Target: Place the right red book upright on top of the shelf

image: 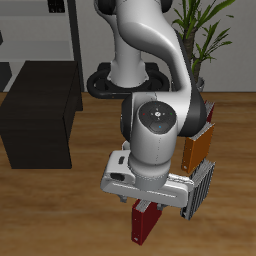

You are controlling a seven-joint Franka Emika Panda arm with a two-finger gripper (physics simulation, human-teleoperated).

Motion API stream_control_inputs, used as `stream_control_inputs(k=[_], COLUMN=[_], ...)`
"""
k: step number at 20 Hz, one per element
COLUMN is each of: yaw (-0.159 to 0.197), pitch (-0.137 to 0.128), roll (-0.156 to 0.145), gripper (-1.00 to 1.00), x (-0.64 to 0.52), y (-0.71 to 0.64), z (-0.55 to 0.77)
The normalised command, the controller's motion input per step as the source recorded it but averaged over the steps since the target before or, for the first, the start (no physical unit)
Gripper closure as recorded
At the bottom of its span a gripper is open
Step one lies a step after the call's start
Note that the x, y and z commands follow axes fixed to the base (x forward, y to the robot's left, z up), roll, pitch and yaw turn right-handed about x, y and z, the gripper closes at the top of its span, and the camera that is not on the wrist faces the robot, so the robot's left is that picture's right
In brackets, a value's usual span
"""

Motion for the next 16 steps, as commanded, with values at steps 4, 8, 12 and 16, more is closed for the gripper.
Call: stream_control_inputs(k=[4,8,12,16], yaw=[-0.016,-0.007,0.011,0.024], pitch=[0.017,0.025,-0.052,-0.072], roll=[0.009,0.032,0.015,0.014], gripper=[1.00,1.00,1.00,1.00], x=[-0.02,-0.07,-0.15,-0.24], y=[-0.03,0.03,0.05,0.03], z=[-0.09,0.07,0.47,0.70])
